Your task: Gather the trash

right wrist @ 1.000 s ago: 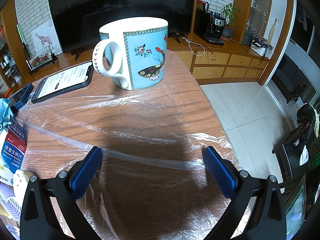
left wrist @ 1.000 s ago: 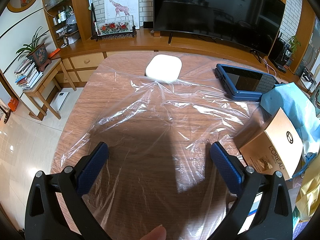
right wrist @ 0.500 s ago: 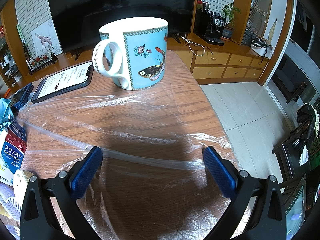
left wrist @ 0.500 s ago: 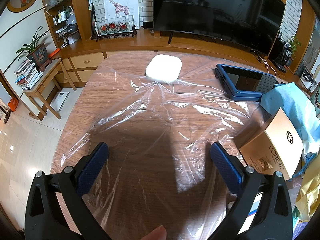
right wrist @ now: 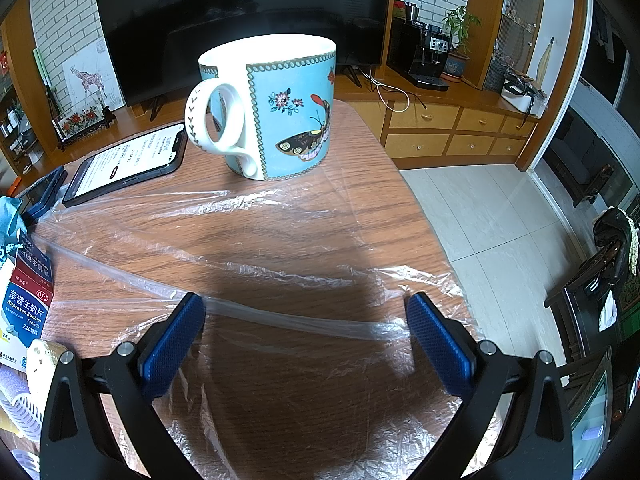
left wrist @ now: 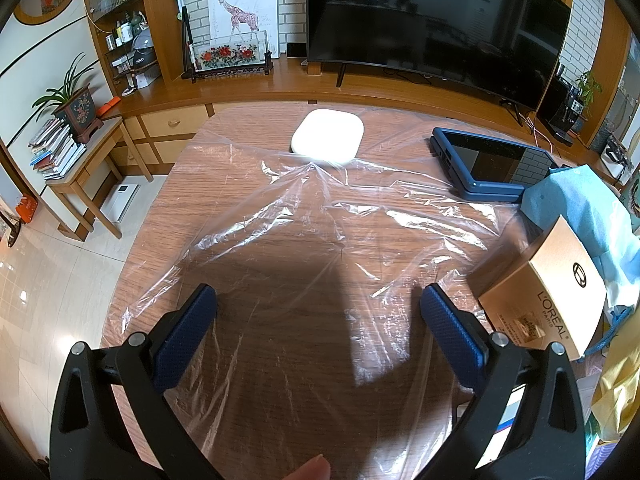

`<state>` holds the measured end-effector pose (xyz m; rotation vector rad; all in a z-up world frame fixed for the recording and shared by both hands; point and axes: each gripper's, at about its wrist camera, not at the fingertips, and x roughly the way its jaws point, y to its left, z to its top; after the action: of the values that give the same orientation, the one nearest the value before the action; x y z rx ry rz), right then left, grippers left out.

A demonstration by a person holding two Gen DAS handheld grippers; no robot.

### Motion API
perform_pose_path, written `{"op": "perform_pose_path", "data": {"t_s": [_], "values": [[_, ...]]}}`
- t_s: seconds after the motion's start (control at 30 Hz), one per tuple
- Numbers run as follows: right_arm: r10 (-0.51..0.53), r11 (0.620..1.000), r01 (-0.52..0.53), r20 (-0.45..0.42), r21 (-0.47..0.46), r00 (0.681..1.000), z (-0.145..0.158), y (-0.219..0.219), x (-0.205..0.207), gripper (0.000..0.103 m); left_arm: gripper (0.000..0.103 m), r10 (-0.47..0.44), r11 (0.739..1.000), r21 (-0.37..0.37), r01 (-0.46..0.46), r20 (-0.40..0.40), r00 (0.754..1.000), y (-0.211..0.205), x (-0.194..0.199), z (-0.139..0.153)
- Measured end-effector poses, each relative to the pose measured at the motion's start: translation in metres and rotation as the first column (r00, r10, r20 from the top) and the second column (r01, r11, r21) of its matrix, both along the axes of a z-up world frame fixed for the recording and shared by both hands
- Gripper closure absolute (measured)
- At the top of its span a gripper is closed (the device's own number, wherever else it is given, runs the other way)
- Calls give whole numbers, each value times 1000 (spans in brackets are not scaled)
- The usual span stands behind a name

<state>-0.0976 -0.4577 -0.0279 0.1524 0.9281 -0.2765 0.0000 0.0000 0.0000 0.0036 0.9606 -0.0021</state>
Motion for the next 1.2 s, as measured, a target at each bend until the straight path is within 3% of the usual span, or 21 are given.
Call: {"op": "perform_pose_path", "data": {"t_s": [1.2], "values": [[2,1000,-1,-25,14,1000,1,-5,1,4,1,-3,1000,2,3,-1,1000,0,0,0]]}}
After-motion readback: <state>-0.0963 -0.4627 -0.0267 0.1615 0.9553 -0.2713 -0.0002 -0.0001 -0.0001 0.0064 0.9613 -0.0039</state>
